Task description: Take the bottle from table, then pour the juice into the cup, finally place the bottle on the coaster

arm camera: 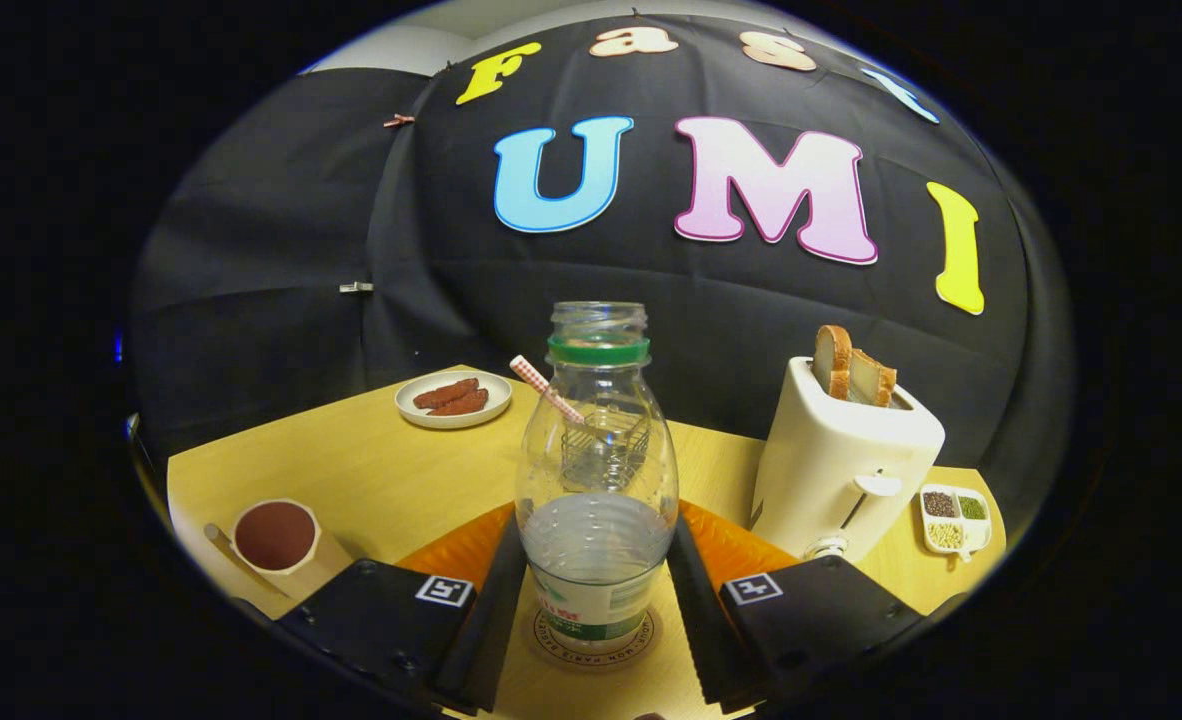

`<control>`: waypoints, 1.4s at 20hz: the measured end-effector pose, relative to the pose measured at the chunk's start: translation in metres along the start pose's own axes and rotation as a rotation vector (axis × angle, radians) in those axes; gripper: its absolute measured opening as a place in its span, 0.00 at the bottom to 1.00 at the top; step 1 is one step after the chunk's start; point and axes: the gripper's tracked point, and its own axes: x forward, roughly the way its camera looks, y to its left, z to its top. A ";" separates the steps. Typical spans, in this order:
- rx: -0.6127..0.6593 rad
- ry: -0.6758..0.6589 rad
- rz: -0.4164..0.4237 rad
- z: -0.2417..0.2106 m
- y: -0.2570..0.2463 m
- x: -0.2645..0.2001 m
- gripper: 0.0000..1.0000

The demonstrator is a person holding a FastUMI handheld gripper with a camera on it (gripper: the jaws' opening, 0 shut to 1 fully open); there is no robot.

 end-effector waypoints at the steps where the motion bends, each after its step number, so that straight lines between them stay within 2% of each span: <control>1: -0.004 -0.005 0.001 0.001 0.000 0.000 0.76; 5: 0.007 0.004 -0.007 0.001 -0.002 -0.001 0.81; 8: -0.009 -0.010 -0.029 0.008 -0.007 -0.006 1.00; 19: -0.021 -0.077 -0.095 0.050 -0.014 -0.049 0.98; 22: -0.035 -0.123 -0.136 0.081 -0.024 -0.077 0.98; 26: -0.098 -0.165 -0.237 0.125 -0.049 -0.125 0.98; 28: -0.077 -0.184 -0.242 0.144 -0.050 -0.150 0.98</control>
